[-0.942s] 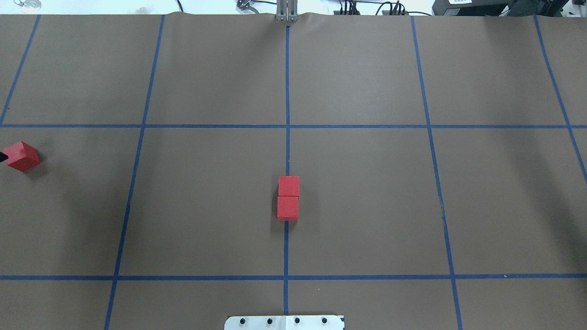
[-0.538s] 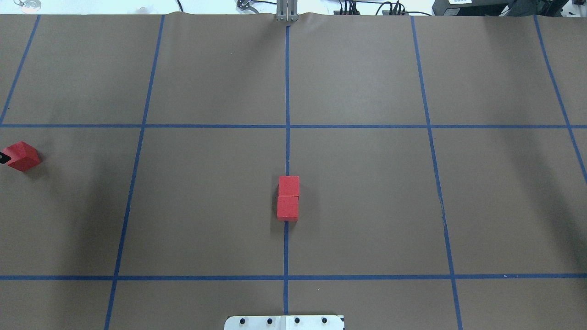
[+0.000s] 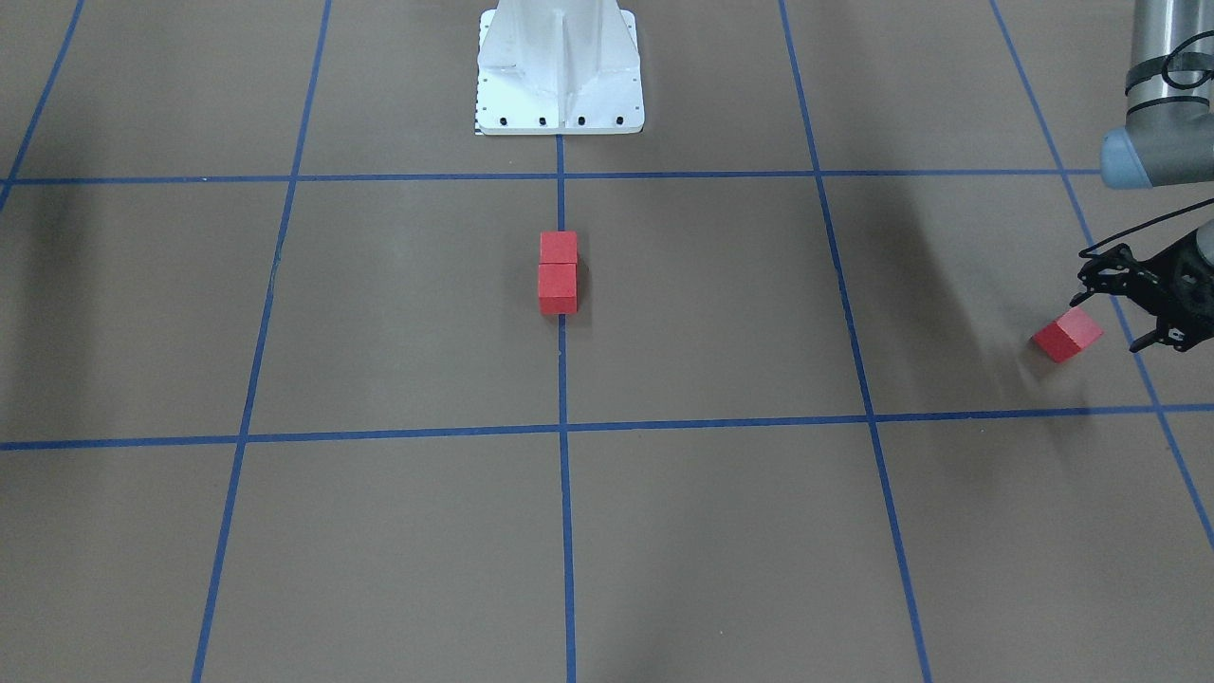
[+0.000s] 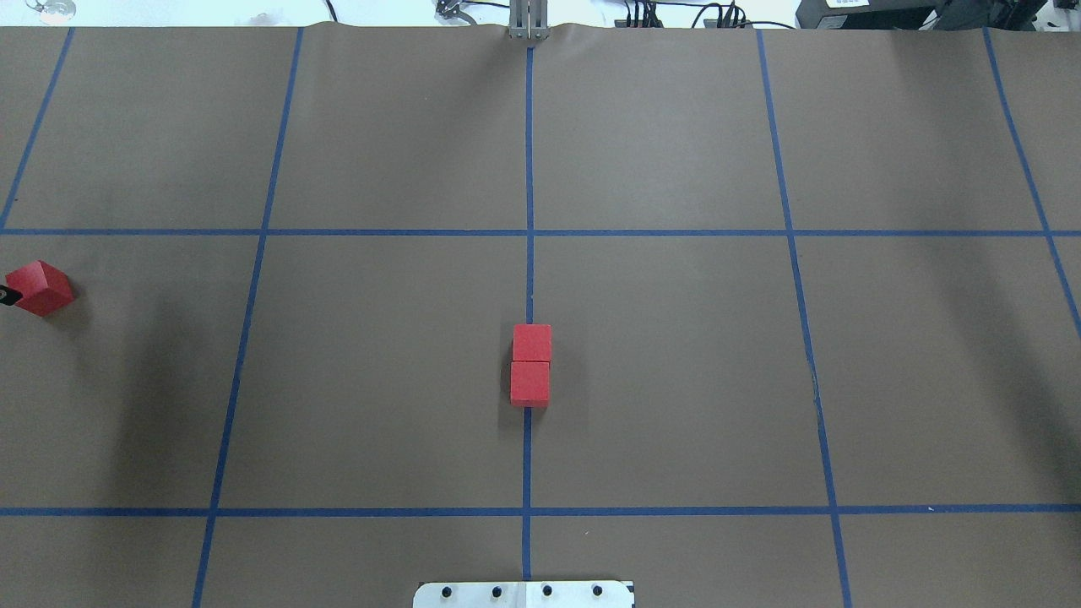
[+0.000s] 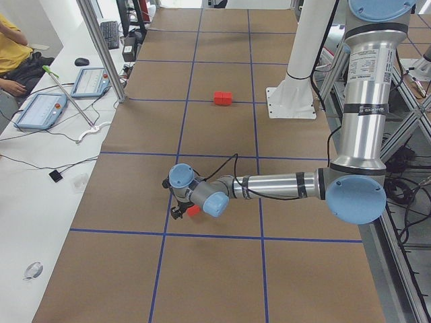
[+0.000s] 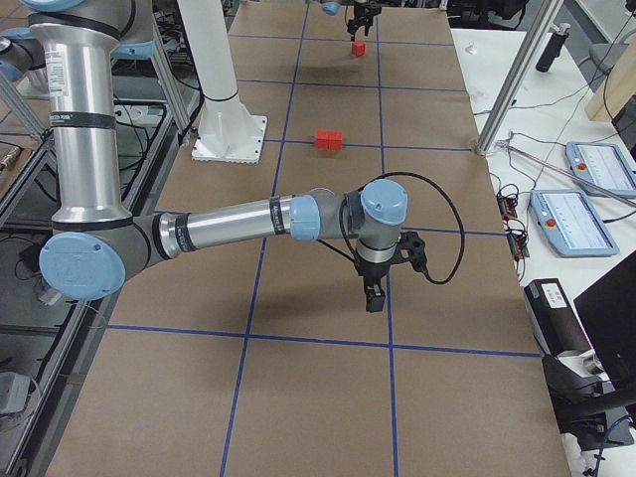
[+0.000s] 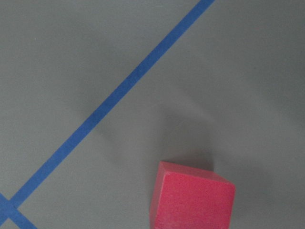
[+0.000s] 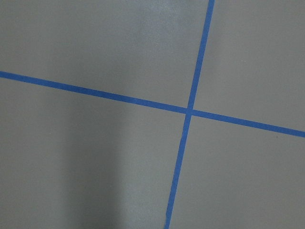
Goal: Form red blocks into L shape at center
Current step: 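Reach the left gripper to the red cube at the table edge and grasp it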
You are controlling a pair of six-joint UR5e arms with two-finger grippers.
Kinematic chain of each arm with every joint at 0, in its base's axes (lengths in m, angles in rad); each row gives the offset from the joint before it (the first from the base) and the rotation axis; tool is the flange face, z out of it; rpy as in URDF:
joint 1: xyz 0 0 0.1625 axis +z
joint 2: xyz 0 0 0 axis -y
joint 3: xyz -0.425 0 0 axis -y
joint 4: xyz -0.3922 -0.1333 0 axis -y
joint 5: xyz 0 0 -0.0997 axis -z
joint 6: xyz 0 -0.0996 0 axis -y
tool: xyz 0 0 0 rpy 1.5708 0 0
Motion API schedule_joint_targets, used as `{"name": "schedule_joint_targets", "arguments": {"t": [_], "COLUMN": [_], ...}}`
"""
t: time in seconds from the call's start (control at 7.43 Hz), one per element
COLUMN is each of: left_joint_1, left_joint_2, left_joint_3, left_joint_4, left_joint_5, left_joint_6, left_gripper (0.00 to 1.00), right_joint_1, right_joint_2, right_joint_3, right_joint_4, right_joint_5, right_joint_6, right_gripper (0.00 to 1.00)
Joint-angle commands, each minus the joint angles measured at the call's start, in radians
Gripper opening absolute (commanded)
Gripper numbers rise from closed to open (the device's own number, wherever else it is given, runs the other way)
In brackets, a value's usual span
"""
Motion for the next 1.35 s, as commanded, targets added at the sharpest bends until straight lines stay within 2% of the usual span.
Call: {"name": "schedule_joint_targets", "arguments": {"t": [0.0,0.27,0.94,1.08,1.21], "left_joint_1": [0.014,0.063,0.096,0.102,0.106], "left_joint_2": [-0.002,0.000,0.013,0.017,0.027], "left_joint_3": [-0.007,-0.007,0.000,0.002,0.002], "left_joint_4": [-0.016,-0.052,-0.050,-0.050,-0.050], "left_joint_5": [0.018,0.049,0.080,0.081,0.081], "left_joint_6": [-0.003,-0.002,-0.002,-0.002,-0.001], "left_gripper": [0.99,0.99,0.98,0.97,0.90], "right_joint_1": [0.000,0.000,0.000,0.000,0.000], "right_joint_2": [0.000,0.000,0.000,0.000,0.000], "right_joint_3": [0.000,0.000,0.000,0.000,0.000], "right_joint_4": [0.000,0.000,0.000,0.000,0.000], "right_joint_5": [0.000,0.002,0.002,0.002,0.002], "right_joint_6": [0.001,0.001,0.001,0.001,0.001], "right_gripper": [1.00,1.00,1.00,1.00,1.00]}}
